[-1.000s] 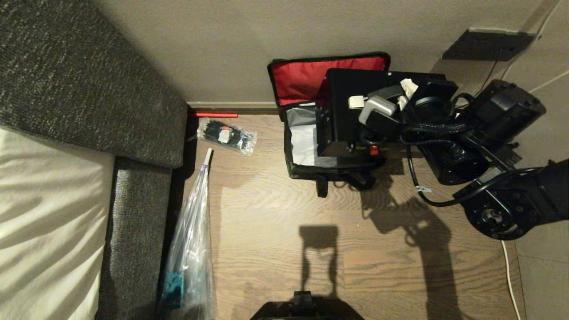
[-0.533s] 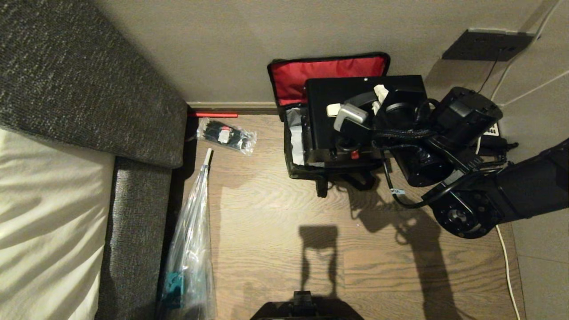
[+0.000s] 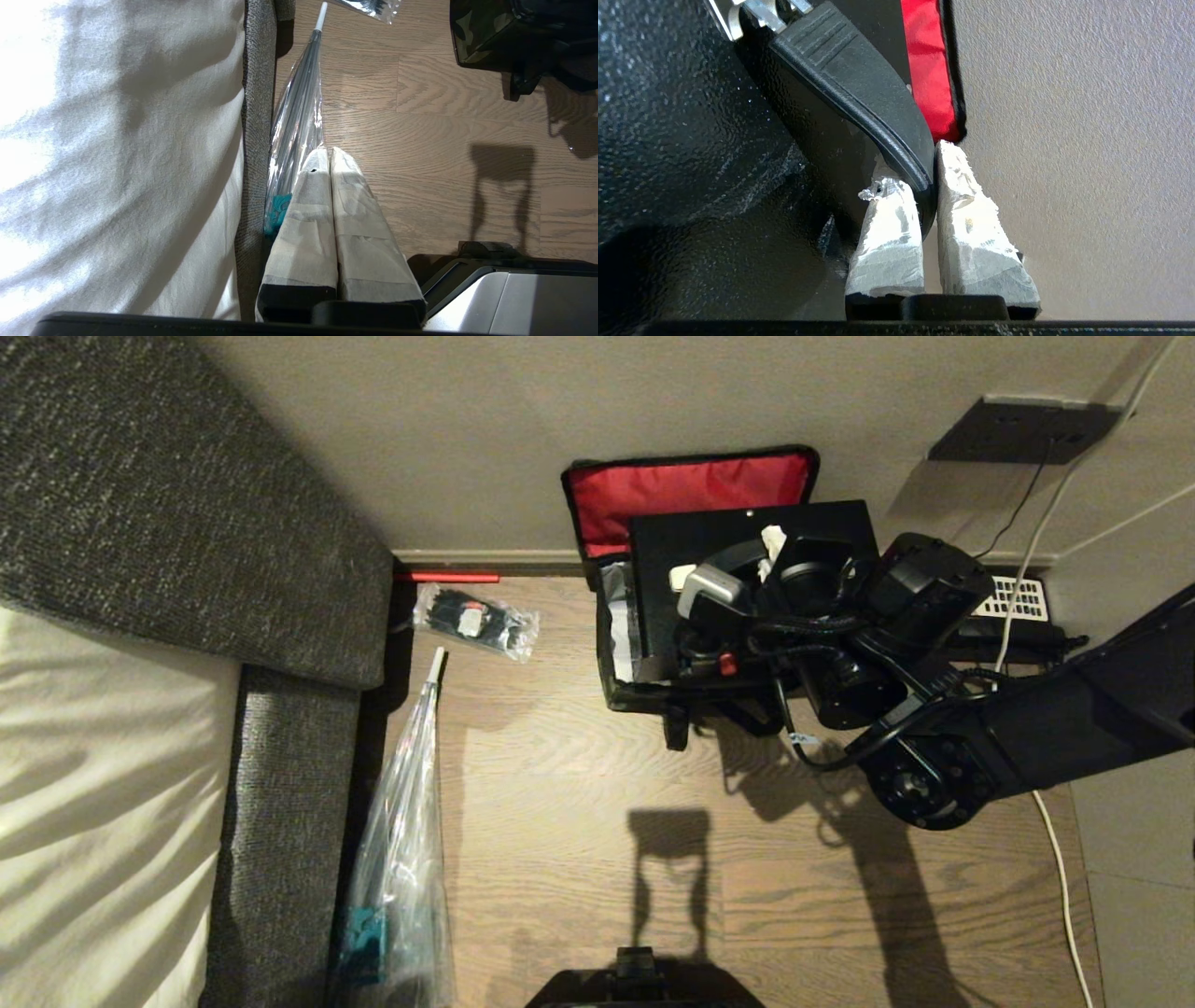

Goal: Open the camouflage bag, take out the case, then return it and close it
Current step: Place the black box back

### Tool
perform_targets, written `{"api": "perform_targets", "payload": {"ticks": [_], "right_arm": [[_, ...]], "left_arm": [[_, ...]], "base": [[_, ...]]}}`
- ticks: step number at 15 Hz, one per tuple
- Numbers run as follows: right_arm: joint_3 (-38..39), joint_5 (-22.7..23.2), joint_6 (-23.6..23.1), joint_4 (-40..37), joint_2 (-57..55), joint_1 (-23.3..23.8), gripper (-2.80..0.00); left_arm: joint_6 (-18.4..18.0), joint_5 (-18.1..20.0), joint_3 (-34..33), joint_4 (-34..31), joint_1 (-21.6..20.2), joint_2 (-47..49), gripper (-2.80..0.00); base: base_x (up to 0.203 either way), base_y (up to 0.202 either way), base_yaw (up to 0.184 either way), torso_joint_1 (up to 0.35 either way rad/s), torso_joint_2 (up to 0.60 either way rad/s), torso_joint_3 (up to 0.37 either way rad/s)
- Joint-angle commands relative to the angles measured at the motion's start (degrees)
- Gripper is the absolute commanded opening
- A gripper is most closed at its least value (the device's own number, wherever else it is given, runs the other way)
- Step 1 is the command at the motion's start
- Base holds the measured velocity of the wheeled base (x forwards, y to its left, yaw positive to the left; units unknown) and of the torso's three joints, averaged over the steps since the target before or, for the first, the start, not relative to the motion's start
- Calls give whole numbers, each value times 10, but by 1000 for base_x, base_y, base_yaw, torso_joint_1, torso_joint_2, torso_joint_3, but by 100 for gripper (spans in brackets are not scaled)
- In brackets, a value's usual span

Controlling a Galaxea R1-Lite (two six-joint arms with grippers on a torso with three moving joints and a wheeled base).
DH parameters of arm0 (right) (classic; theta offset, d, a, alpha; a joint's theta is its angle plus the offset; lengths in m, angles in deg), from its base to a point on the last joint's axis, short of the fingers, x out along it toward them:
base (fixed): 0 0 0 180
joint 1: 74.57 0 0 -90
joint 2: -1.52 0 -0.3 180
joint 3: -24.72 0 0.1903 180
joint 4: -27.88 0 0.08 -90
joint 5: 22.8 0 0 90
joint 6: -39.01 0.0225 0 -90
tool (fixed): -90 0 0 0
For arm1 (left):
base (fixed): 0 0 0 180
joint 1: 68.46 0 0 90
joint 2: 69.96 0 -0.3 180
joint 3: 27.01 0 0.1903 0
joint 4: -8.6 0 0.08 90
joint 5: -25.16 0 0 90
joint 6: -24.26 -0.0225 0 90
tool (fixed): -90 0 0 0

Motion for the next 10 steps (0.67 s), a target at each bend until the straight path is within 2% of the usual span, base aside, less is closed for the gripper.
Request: {"api": "perform_targets", "payload": {"ticks": [1,10], "right_arm": [[-13,0,-4,1,-14,-5,-280],[-57,1,-3,6,-56,-6,-280]], "left_arm": [[0,0,0,1,0,-1,-280],[0,0,0,0,0,-1,-280]], "base": [[0,0,0,0,0,0],[0,0,0,0,0,0]]}}
